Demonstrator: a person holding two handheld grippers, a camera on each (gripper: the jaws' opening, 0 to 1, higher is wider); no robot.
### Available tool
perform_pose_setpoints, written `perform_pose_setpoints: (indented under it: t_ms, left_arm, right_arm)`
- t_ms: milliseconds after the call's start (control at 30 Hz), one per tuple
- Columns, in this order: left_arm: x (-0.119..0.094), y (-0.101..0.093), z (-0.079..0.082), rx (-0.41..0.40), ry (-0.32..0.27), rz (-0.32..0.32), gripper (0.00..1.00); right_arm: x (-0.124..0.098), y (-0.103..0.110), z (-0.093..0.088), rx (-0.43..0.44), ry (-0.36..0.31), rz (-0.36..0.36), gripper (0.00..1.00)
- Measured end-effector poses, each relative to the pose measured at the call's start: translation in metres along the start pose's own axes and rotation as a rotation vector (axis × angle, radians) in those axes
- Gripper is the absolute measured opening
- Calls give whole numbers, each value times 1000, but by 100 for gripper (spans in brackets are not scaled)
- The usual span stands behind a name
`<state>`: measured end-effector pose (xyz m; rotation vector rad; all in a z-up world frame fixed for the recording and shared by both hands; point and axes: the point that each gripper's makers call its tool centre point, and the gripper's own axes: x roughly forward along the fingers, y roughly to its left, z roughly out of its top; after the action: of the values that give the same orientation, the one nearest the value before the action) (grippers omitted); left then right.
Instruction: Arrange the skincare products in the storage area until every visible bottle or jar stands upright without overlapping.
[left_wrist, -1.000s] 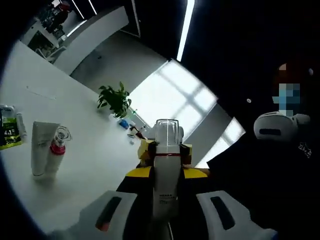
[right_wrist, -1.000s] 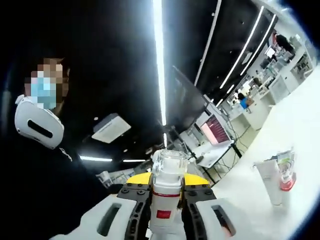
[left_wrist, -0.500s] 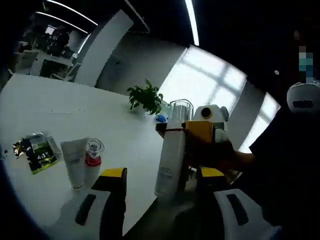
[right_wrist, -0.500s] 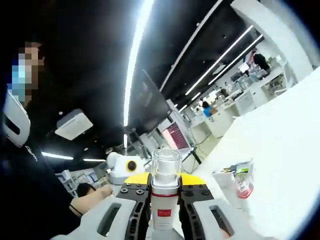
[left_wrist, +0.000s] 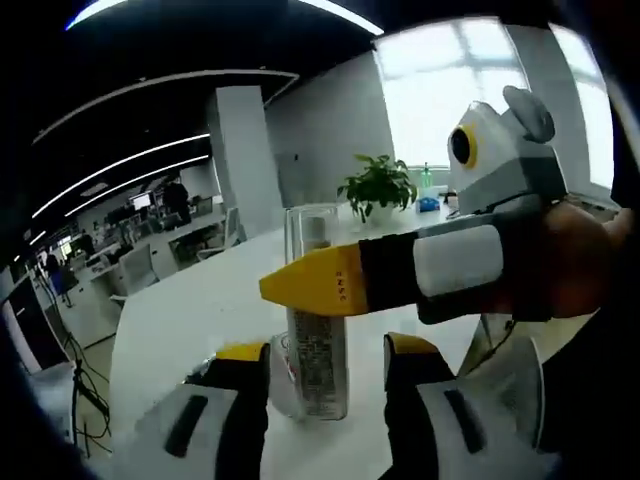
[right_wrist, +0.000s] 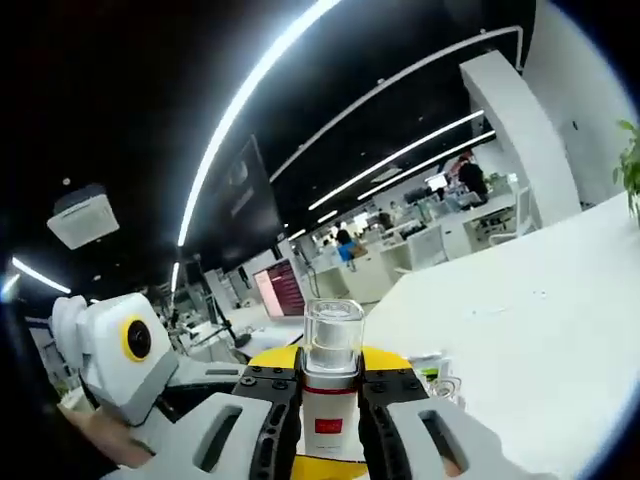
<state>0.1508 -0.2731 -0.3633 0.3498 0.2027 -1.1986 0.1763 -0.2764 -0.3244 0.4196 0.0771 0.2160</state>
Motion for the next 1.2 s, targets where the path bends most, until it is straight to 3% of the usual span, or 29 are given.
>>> perform_pose_setpoints:
  t_ms: [167,200,267,300,367,433,500,533,567,600,667,700,767,800,833,933,1100,1200]
  left_arm:
    - [-3,16,-7,-19,22,34,25]
    - [-5,17,-10,-26,36,31,25]
    - [-5,12,-8,-51,4,-15,25]
    - [-5,10,-8,-86,-33,-69,25]
    - [-10,6,-8,-335,-81,-193,24]
    - [-17,1,1,-407,-161,-313,24]
    - [-21,-2,2,-470,-167,-385,23]
    - [-24,-2,2,-446,-176,-420,23]
    - [-25,2,3,-438,-191,-413,23]
    - [-29,-4,5,-453,-182,-487,23]
    - [-29,1,10,-442,-211,-490,23]
    - [-33,-4,13,-452,-212,-545,23]
    - [-35,-1,18,-449,-237,-555,23]
    - [-39,-6,20,-426,-237,-609,23]
    - [-37,-2,20,-407,-245,-582,23]
    - [-38,-6,18,-339,-243,-614,23]
    - [-35,-16,20,-303,-286,-657,23]
    - [-31,-22,16,-291,-285,-672,23]
  right_arm:
    - [-1,8,-3,-11,7,8,13]
    - [-1,7,-3,-5,7,5,13]
    - [0,6,-3,-9,4,8,14]
    - [0,9,-4,-26,14,31,14]
    - [0,19,-5,-17,22,119,15]
    - [-3,21,0,0,9,188,16]
    - [-8,29,0,-22,25,283,19]
    - [-12,29,-1,-8,52,317,21]
    - [-15,28,4,-32,37,342,21]
    - [-21,29,6,-31,47,393,22]
    - [-28,27,11,-37,56,449,22]
    - [-30,26,13,-35,63,472,22]
    - [-37,28,19,-21,86,547,26]
    - [-39,30,22,-9,100,577,31]
    - [-38,29,25,-34,119,586,34]
    - [-36,35,30,-137,153,647,35]
    - [-34,48,17,-265,268,742,44]
    - [-30,52,13,-277,289,774,37]
